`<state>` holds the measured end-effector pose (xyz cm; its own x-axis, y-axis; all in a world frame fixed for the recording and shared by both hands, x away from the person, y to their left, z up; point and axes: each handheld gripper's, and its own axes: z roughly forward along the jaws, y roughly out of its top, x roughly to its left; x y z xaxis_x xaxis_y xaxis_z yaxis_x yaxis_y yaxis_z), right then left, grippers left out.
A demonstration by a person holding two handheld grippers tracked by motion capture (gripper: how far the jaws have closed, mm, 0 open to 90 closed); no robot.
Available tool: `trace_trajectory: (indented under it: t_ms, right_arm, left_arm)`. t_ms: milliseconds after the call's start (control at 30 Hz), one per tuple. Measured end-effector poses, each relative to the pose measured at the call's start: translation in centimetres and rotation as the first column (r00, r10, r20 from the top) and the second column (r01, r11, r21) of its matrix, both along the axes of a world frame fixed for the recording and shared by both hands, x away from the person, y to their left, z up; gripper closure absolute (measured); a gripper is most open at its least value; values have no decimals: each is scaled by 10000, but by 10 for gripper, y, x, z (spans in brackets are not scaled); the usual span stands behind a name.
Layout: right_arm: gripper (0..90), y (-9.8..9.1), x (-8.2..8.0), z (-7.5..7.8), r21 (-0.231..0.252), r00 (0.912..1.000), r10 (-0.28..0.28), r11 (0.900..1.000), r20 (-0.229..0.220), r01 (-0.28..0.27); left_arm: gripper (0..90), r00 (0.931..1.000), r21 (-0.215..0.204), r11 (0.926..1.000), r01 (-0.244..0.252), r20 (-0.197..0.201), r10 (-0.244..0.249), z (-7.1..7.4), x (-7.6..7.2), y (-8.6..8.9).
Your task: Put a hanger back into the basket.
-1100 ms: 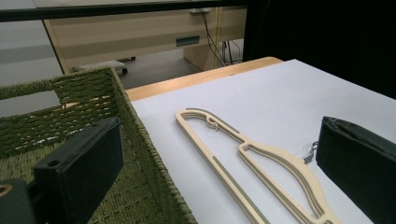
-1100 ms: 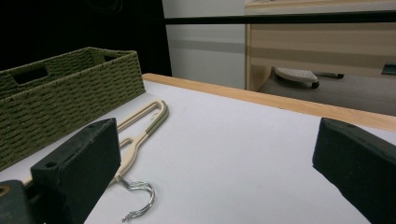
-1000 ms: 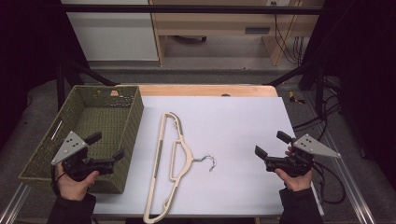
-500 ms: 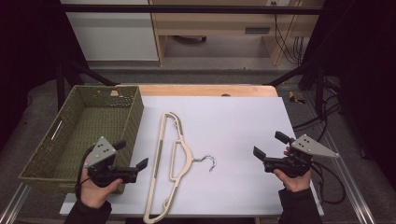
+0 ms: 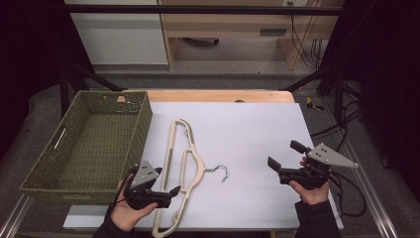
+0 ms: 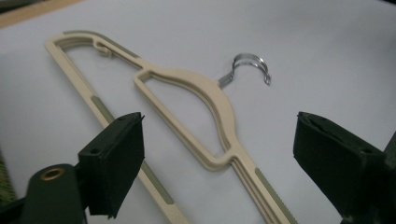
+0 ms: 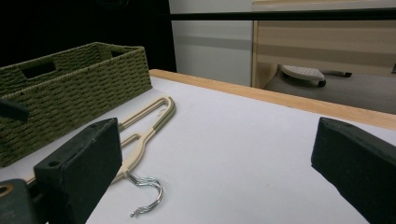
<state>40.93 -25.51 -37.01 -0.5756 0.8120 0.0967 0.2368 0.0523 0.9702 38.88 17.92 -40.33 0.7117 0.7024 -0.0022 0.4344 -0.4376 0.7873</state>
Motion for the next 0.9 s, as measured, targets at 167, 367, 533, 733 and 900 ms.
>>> trace_trajectory:
  t_ms: [167, 367, 533, 733, 900]
  right_arm:
    - [24, 3, 0, -1, -102, 9999, 94, 9999, -75, -95]
    - [25, 6, 2, -3, -210, 9997, 197, 9996, -145, -200]
    - [54, 13, 5, -6, -351, 9983, 537, 9979, -233, -545]
    - [82, 31, 14, -14, -711, 9924, 1113, 9908, -517, -1148]
    - [95, 50, 20, -22, -1219, 9832, 1614, 9777, -857, -1711]
  left_arm:
    - [275, 9952, 744, 9966, 360, -935, -290, -25, 0, -17]
    - [365, 9883, 1092, 9926, 538, -1481, -372, -39, -1, -27]
    - [456, 9815, 1310, 9902, 484, -1901, -228, -48, 0, -30]
    - [517, 9713, 1277, 9903, 541, -2367, -226, -56, 0, -33]
    - [585, 9638, 1136, 9923, 497, -2659, -178, -56, -1, -33]
